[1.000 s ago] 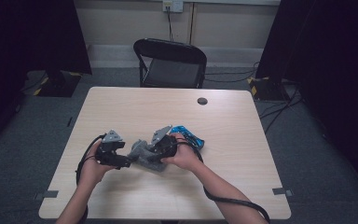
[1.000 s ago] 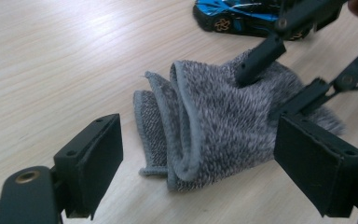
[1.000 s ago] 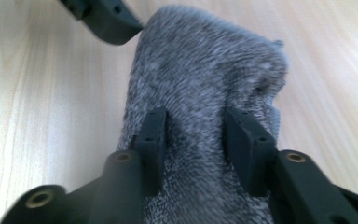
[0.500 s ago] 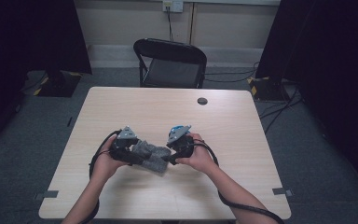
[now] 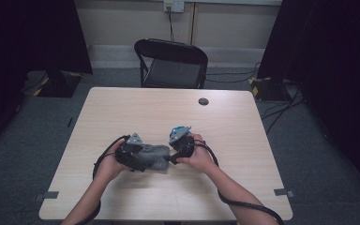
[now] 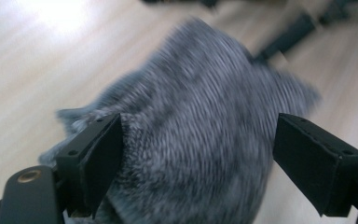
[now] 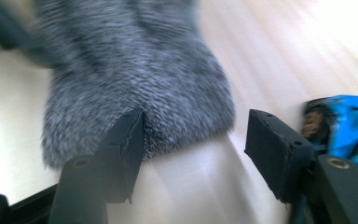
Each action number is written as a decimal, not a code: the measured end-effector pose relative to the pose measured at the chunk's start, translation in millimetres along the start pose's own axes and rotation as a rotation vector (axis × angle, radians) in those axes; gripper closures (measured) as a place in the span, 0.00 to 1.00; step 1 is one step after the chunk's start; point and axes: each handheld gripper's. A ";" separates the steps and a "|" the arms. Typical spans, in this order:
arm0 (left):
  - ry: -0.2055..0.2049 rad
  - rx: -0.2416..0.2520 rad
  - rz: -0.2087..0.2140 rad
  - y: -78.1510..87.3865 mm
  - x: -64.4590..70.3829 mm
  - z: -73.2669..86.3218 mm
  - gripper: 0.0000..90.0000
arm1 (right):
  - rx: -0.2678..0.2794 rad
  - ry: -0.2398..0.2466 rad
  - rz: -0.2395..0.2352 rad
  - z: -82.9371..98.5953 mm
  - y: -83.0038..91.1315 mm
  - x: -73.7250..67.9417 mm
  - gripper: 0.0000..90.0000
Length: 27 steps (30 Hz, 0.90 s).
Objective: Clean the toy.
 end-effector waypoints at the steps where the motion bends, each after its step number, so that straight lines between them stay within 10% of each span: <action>1: 0.002 -0.018 0.006 2.0 0.8 2.7 0.18 | 0.000 -0.006 0.015 -0.9 -1.4 4.1 0.42; 11: 0.021 0.076 -0.005 17.7 -1.2 -0.4 0.18 | 0.098 -0.164 0.084 -4.6 20.1 34.4 0.39; 17: 0.000 0.080 0.002 10.0 1.5 -8.5 0.18 | 0.043 -0.222 0.194 12.4 37.2 53.8 0.36; 27: 0.042 0.083 0.002 -1.7 -3.3 -6.1 0.17 | 0.020 -0.293 0.202 31.6 19.3 60.2 0.28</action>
Point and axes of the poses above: each handheld gripper's, and its own axes: y roughly backward along the jaws, z roughly out of its underside, x roughly to its right, and after that the axes turned 5 degrees about z, right-handed
